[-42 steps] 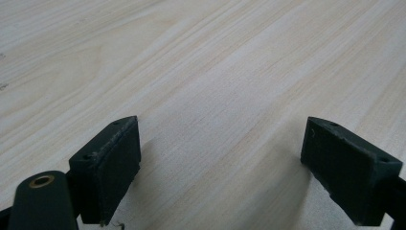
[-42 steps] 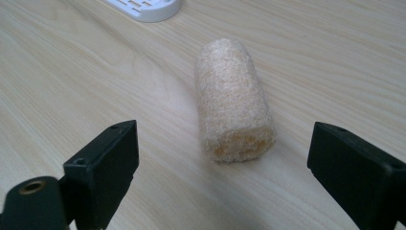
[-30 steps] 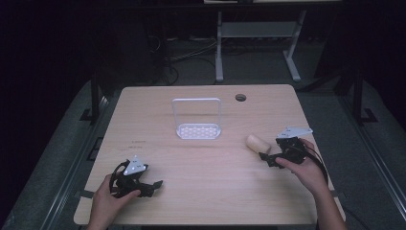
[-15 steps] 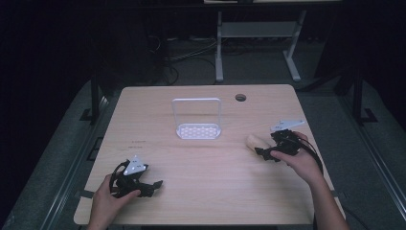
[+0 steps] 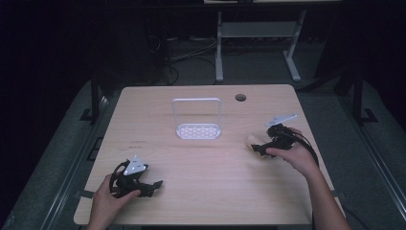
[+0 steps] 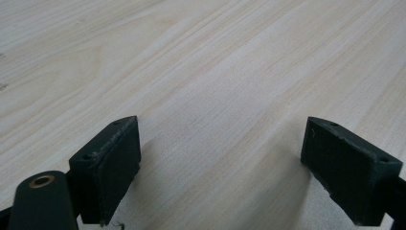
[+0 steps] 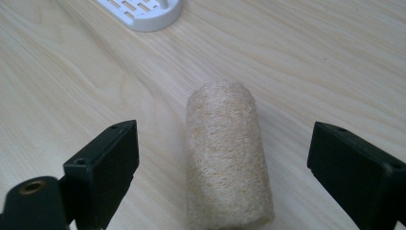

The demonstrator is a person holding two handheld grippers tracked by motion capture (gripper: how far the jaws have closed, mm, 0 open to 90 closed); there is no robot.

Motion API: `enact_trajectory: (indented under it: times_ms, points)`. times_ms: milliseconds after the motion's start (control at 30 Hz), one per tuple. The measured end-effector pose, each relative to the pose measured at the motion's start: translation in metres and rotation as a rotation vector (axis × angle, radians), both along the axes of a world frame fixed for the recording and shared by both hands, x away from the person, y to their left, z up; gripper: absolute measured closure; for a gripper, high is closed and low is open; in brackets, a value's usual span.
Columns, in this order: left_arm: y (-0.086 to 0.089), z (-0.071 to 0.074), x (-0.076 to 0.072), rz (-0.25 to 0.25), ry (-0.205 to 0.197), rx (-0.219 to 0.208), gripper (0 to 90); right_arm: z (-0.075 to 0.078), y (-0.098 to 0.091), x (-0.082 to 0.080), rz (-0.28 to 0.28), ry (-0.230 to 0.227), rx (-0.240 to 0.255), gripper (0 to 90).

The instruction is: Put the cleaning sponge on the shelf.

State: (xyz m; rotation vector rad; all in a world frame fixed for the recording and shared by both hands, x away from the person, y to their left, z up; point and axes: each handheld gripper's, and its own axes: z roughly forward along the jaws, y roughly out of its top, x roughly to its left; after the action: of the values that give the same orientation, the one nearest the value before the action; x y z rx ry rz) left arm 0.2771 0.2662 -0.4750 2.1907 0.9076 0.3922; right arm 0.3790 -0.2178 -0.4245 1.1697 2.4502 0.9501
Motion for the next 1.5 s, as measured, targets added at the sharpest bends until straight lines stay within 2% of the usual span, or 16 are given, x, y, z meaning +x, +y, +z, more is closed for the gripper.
enact_trajectory:
  times_ms: [233, 367, 500, 733, 933, 1000, 1200, 1300, 1500]
  points:
    - [0.0, 0.0, 0.0, 0.0, 0.0, 0.0, 13.1, -0.002, 0.004, 0.006, 0.024, 0.016, -0.024, 10.1]
    - [0.0, 0.0, 0.0, 0.0, 0.0, 0.0, 13.0, -0.005, 0.008, 0.01, 0.042, 0.035, -0.062, 10.1]
    - [0.0, 0.0, 0.0, 0.0, 0.0, 0.0, 13.1, -0.01, 0.01, 0.014, 0.05, 0.053, -0.079, 10.1]
    - [0.0, 0.0, 0.0, 0.0, 0.0, 0.0, 13.1, -0.021, 0.012, 0.019, 0.062, 0.099, -0.093, 10.1]
    - [0.0, 0.0, 0.0, 0.0, 0.0, 0.0, 13.0, -0.024, 0.012, 0.022, 0.058, 0.11, -0.091, 10.4]
    - [0.0, 0.0, 0.0, 0.0, 0.0, 0.0, 13.0, -0.026, 0.012, 0.024, 0.039, 0.111, -0.096, 15.5]
    - [0.0, 0.0, 0.0, 0.0, 0.0, 0.0, 13.1, -0.027, 0.011, 0.025, 0.045, 0.122, -0.091, 17.2]
    - [0.0, 0.0, 0.0, 0.0, 0.0, 0.0, 13.1, -0.027, 0.011, 0.025, 0.048, 0.129, -0.088, 25.2]
    - [0.0, 0.0, 0.0, 0.0, 0.0, 0.0, 13.1, -0.027, 0.011, 0.025, 0.056, 0.13, -0.09, 31.5]
